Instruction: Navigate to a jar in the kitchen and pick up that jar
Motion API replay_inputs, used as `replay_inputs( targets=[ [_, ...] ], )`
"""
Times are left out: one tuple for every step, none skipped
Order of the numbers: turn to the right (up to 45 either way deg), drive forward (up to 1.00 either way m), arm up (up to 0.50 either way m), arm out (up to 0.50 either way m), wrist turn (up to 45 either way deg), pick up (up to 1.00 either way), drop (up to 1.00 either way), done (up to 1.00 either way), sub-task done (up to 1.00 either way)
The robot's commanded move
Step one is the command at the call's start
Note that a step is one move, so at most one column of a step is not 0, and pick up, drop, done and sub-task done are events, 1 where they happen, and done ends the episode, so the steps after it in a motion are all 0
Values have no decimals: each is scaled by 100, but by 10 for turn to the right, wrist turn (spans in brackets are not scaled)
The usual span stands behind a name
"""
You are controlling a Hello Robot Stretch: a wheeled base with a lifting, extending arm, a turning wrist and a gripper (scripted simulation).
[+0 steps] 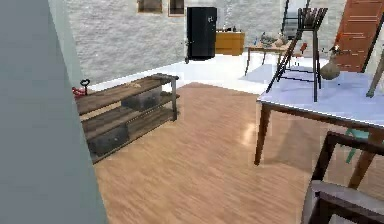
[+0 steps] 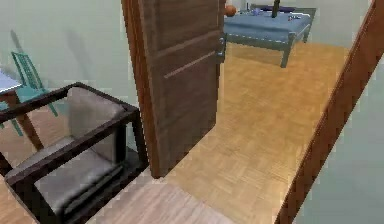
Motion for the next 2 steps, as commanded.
replay_inputs(
  targets=[
    [0, 100, 0, 0, 0, 0, 0, 0, 0],
    [30, 0, 0, 0, 0, 0, 0, 0, 0]
  ],
)
